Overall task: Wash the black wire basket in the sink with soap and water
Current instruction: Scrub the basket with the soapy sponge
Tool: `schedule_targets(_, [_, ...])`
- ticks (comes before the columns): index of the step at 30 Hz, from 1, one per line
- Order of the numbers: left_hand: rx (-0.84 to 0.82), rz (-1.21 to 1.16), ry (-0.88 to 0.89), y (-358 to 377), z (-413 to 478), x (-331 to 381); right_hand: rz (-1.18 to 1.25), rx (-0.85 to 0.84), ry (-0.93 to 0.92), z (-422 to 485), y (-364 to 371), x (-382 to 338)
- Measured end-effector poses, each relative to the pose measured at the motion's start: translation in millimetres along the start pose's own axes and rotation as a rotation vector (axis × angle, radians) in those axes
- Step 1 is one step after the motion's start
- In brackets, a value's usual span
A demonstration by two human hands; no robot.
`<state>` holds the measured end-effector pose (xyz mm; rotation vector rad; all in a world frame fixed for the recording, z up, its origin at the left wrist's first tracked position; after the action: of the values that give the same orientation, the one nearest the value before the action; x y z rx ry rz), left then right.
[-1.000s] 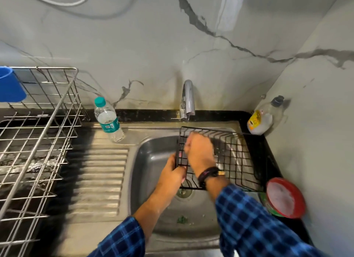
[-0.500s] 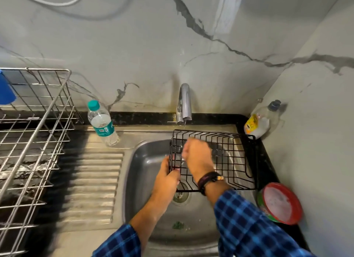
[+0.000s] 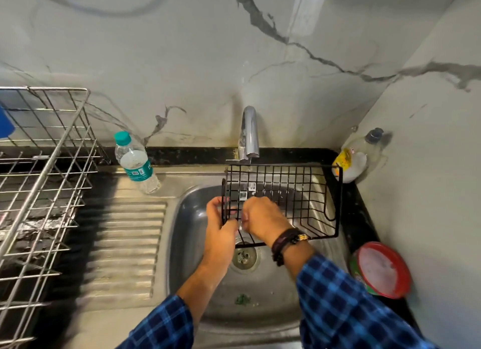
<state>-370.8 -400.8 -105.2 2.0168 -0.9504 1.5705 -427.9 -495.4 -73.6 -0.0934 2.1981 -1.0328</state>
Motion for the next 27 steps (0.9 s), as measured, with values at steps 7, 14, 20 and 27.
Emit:
schedule_targets(7, [0.000, -0.005, 0.016, -19, 6, -13, -0.186, -0.010, 0.165, -2, -59, 68])
schedule_targets(14, [-0.013, -0.005, 0.058, -1, 10, -7, -0.052, -0.003, 0.011, 4, -8, 11])
schedule_targets(20, [-0.001, -0.041, 0.104, -9, 23, -4, 0.051, 0.009, 0.000, 8, -20, 21])
schedule_targets(27, [-0.005, -0.005, 0.163, -19, 29, -6, -0.236, 0.165, 0.085, 9, -42, 40])
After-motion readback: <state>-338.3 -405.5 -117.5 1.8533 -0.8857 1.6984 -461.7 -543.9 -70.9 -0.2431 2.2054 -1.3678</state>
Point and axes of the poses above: each hand's wrist, its own z-axis towards the middle knuckle, its own y-axis out of the palm, x = y × z, the point moved 5 cm from there along z, towards the middle knuckle, and after that the axes turned 15 degrees about z, right-handed, at the moved point
